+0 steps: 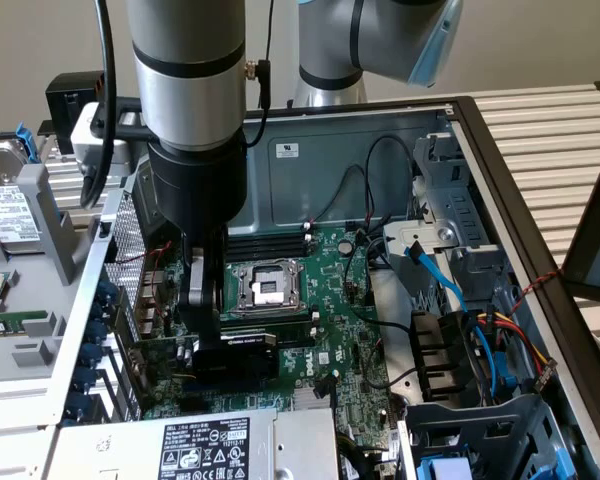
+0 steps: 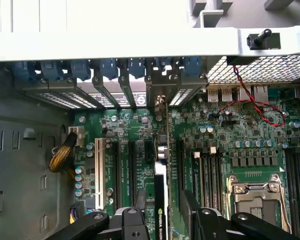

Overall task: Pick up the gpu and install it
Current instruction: 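Insert the gpu into the slot, then press down on the gpu until it lock into place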

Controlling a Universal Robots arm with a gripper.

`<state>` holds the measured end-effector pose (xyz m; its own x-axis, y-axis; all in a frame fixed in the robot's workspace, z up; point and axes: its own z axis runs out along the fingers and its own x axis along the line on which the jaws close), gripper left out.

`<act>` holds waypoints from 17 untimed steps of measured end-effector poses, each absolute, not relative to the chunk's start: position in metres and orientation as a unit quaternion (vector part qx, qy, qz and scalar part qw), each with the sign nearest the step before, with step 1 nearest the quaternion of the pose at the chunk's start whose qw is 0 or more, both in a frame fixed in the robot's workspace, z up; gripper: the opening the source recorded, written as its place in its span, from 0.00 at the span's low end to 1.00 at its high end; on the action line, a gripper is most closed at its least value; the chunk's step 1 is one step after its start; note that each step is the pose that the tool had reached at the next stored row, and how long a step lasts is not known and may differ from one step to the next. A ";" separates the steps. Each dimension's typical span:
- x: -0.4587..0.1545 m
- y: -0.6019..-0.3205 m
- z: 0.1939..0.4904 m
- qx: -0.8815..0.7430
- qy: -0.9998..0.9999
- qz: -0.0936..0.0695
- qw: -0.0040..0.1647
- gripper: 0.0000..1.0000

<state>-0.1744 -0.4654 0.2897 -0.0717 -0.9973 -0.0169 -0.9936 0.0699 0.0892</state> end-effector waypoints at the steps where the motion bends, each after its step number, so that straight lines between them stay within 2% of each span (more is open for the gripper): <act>1: -0.174 -0.465 0.290 0.681 -0.731 -0.038 0.024 0.41; 8: -0.174 -0.465 0.290 0.681 -0.731 -0.038 0.024 0.41; 9: -0.174 -0.465 0.290 0.681 -0.731 -0.038 0.024 0.39; 10: -0.174 -0.465 0.290 0.681 -0.731 -0.038 0.024 0.33; 11: -0.174 -0.465 0.290 0.681 -0.731 -0.038 0.024 0.33; 13: -0.175 -0.465 0.290 0.681 -0.731 -0.038 0.024 0.21; 14: -0.175 -0.465 0.290 0.681 -0.731 -0.038 0.024 0.21; 16: -0.180 -0.465 0.290 0.681 -0.731 -0.038 0.024 0.11; 17: -0.182 -0.465 0.290 0.681 -0.731 -0.038 0.024 0.11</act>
